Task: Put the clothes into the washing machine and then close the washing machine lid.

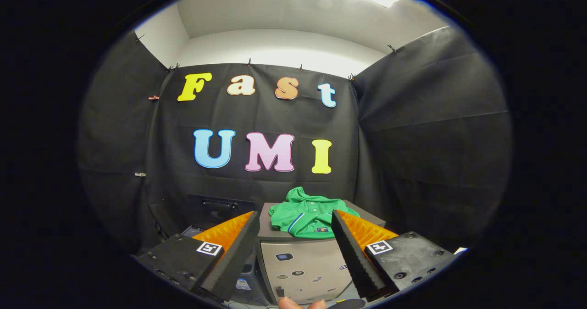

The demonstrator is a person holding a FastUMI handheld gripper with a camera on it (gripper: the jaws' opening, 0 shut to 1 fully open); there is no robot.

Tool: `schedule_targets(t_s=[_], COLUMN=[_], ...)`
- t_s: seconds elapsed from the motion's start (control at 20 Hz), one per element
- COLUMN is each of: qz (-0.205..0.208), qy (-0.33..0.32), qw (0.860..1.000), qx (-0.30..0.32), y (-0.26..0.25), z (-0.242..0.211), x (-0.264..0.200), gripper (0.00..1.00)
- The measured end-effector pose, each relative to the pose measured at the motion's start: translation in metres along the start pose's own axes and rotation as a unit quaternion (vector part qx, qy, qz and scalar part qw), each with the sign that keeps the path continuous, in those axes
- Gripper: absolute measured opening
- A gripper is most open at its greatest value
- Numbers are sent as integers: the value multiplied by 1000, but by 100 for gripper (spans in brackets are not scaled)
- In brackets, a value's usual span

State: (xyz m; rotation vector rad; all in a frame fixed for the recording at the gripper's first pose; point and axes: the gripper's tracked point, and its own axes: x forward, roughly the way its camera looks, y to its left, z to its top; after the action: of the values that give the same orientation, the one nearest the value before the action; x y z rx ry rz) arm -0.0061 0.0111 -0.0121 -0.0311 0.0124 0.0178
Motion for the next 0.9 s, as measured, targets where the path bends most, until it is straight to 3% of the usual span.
schedule_targets(t_s=[0.35, 0.55, 0.9], qz=[9, 12, 17], qy=[4, 32, 122], qw=[1000, 999, 992], qx=[22, 30, -28], y=[-4, -12, -24], z=[-3, -11, -39], x=[33, 87, 211], gripper=[98, 98, 98])
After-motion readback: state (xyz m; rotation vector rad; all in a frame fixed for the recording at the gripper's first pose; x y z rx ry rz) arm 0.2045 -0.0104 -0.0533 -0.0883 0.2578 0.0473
